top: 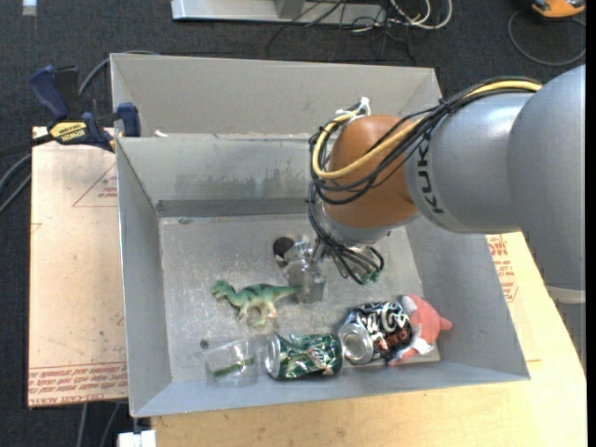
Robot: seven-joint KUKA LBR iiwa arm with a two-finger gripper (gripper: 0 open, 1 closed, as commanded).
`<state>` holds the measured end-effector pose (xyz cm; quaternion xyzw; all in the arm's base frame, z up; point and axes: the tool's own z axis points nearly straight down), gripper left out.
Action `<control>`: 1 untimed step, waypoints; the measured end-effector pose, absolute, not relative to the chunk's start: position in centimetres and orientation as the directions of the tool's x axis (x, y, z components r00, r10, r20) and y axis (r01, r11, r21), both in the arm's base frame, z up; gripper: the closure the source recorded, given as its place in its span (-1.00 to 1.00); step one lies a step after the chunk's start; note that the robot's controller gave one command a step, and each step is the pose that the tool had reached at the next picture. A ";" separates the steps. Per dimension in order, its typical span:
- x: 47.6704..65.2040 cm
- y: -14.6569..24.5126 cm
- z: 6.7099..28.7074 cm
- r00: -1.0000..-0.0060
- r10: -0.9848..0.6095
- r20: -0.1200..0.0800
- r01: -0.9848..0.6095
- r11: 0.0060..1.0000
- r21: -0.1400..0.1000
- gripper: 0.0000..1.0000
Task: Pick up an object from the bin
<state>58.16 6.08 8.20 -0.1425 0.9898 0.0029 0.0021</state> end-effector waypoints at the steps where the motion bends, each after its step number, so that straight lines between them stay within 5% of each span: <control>1: 58.4 5.7 18.2 -0.959 -0.285 -0.011 -0.285 0.959 0.004 1.00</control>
Offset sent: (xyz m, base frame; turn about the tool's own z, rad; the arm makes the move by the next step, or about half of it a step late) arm 0.0155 -0.0143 0.0514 -0.0036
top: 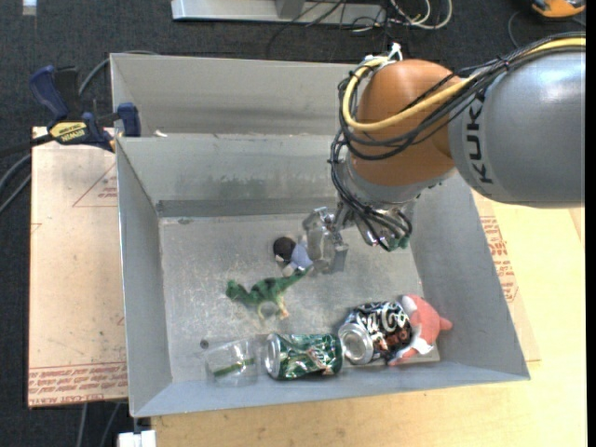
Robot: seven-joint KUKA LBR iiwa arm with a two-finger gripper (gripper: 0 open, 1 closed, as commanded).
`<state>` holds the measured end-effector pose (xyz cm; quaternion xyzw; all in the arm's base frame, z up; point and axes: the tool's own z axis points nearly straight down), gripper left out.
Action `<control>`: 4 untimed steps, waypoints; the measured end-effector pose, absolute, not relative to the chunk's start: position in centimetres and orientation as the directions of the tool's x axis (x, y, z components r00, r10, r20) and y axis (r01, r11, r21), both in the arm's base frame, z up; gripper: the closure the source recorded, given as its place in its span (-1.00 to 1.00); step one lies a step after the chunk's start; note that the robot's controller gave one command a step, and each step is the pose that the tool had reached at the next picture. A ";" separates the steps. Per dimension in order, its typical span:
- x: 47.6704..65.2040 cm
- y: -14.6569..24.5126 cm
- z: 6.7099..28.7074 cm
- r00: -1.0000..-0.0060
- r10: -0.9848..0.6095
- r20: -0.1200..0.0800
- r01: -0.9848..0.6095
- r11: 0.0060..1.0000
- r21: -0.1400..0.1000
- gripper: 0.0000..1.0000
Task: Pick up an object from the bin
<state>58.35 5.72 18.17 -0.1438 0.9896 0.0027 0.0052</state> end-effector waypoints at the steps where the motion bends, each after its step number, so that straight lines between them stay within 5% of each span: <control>1: 59.8 4.7 13.3 -0.959 -0.284 -0.007 -0.284 0.959 0.006 -1.00; 2: 59.8 4.7 13.3 -0.959 -0.283 -0.007 -0.284 0.959 0.006 -1.00; 3: 55.5 6.4 14.6 -0.762 -0.648 -0.010 -0.648 0.762 0.004 -1.00; 4: 57.6 6.8 6.9 -0.869 -0.495 -0.016 -0.495 0.869 0.004 -1.00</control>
Offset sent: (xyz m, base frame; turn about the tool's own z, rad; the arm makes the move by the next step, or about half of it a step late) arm 0.0000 0.0000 0.0000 0.0000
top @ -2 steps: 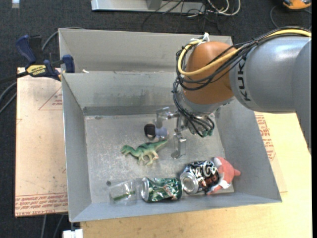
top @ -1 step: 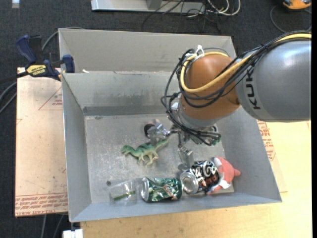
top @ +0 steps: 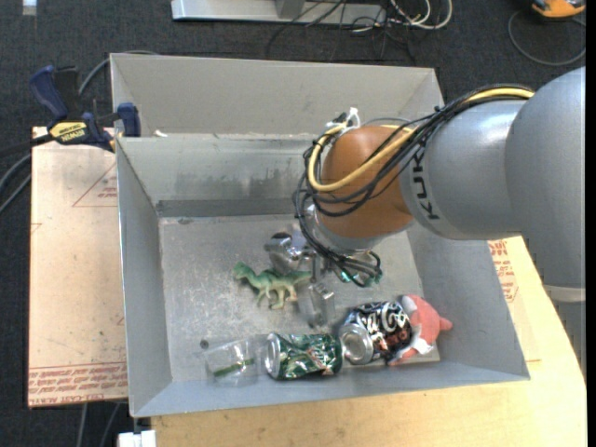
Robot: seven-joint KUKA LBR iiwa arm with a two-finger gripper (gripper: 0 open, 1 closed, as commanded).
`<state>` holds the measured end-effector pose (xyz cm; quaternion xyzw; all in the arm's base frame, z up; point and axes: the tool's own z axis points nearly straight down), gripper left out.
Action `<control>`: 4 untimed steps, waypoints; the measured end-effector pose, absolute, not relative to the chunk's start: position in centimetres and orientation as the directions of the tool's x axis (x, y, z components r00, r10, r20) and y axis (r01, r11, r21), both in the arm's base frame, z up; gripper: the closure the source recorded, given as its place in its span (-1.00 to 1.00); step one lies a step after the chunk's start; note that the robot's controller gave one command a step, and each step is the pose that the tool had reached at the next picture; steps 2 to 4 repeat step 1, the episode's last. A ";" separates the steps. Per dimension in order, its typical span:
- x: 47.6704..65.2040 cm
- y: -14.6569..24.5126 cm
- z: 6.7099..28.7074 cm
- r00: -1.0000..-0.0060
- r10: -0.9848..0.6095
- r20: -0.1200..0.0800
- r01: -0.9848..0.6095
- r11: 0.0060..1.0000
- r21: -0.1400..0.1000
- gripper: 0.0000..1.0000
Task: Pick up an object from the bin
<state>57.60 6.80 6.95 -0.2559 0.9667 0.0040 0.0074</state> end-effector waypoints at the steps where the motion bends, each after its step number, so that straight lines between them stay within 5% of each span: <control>1: 57.6 6.7 7.1 -0.869 -0.494 -0.015 -0.494 0.869 0.004 1.00; 4: 57.6 6.7 7.1 -0.869 -0.494 -0.015 -0.494 0.869 0.004 1.00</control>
Offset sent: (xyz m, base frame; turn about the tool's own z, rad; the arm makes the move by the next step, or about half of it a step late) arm 0.0000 0.0000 0.0000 0.0000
